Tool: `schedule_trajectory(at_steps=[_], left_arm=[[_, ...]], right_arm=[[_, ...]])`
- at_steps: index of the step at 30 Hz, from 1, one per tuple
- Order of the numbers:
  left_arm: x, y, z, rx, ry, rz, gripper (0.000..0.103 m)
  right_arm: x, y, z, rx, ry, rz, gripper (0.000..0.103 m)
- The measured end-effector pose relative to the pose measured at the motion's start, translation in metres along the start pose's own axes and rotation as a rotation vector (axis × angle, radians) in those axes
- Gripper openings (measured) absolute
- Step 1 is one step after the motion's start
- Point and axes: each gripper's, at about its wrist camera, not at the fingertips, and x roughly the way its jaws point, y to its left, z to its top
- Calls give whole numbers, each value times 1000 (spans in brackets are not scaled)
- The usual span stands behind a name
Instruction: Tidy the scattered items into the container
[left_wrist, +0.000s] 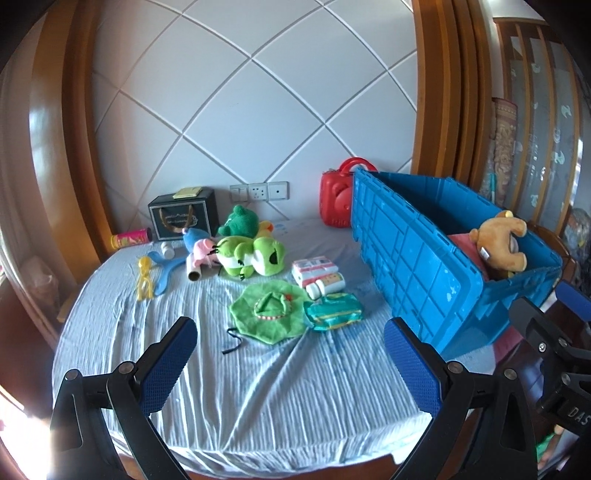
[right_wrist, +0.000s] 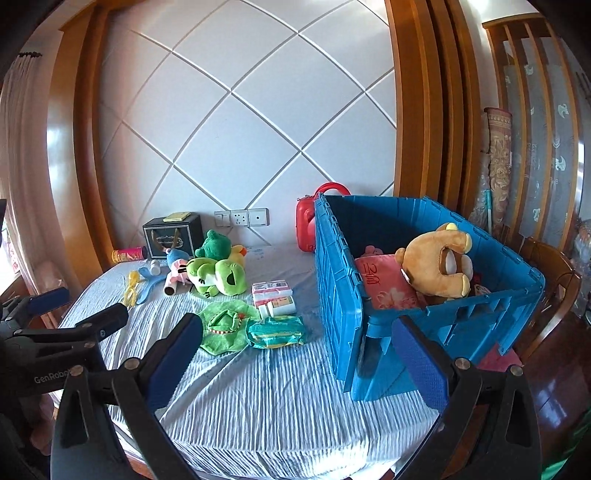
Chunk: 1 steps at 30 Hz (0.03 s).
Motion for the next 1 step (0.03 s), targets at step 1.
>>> schedule_trajectory(at_steps=[1], left_arm=[[-2,2,-1,-6,-3,6,102]], right_arm=[[0,2,-1,-1,2,3,103]])
